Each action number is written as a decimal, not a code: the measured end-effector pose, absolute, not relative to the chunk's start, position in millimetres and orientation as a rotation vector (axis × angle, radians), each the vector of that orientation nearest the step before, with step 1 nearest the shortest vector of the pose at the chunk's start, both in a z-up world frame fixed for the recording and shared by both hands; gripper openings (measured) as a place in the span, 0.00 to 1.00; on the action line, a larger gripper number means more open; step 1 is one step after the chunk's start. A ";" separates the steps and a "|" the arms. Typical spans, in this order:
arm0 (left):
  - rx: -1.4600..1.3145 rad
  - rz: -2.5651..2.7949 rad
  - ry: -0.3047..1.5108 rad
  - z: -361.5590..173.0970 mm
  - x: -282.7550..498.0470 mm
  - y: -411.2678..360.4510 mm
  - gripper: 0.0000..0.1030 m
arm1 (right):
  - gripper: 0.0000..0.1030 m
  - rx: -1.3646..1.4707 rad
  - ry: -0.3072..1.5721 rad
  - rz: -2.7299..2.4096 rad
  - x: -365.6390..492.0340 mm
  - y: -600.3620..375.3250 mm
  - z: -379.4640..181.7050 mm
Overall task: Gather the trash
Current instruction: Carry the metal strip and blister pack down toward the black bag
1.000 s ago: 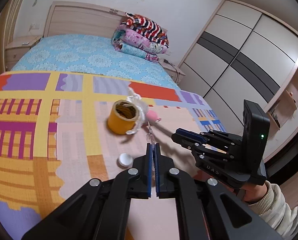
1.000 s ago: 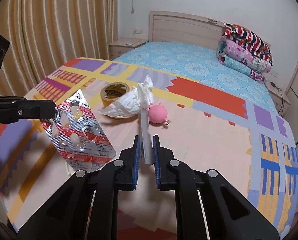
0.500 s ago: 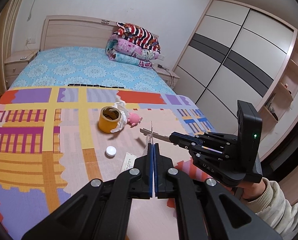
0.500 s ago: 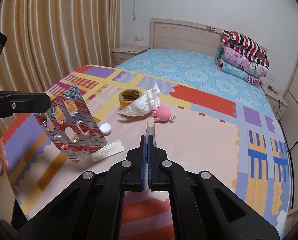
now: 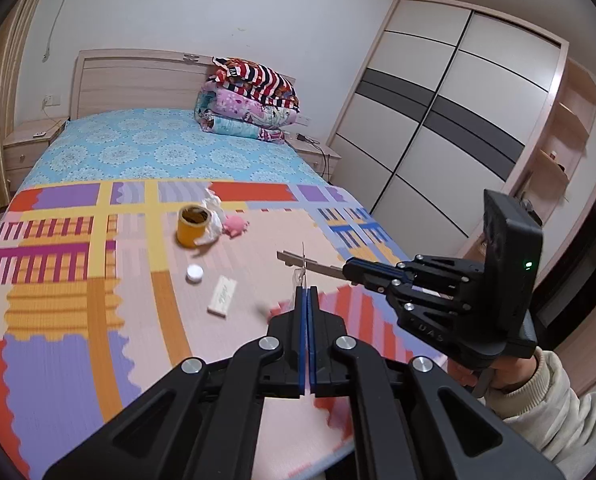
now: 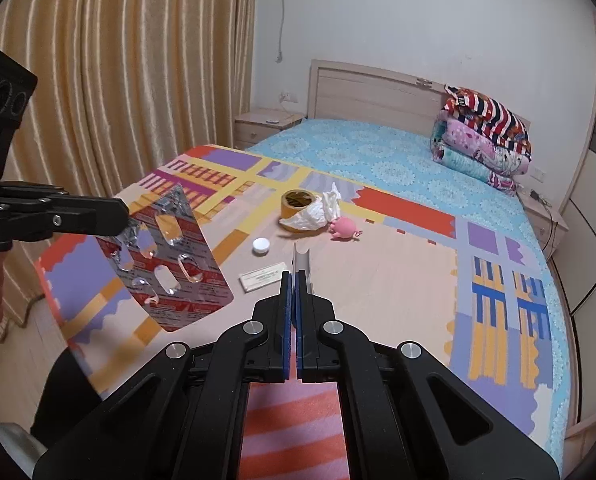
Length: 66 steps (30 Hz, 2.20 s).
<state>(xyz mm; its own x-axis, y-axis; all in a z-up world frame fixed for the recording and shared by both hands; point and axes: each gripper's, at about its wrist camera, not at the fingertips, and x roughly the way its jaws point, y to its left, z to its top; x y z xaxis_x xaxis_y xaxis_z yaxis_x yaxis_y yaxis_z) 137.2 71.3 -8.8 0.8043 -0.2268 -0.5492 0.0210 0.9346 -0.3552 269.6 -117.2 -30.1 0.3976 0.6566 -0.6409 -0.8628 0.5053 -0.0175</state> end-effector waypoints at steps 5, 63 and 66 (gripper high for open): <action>-0.334 -0.154 0.624 -9.4 108.7 56.6 0.00 | 0.02 -0.393 0.619 0.998 239.9 -136.8 -23.4; -0.363 -0.197 1.105 -231.7 42.2 -2.2 0.00 | 0.02 -0.512 1.183 1.074 125.1 -177.6 -206.6; -0.348 -0.204 1.096 -230.5 42.0 -4.9 0.00 | 0.02 -0.507 1.198 1.078 125.5 -175.6 -208.8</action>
<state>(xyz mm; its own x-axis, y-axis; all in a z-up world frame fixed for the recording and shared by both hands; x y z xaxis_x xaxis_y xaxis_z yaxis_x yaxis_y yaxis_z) 42.0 -4.9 -230.5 0.4460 -0.3312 -0.8315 -0.0092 0.9273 -0.3743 125.5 -175.6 -208.8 -0.0173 0.3953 -0.9184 -0.8716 0.4441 0.2076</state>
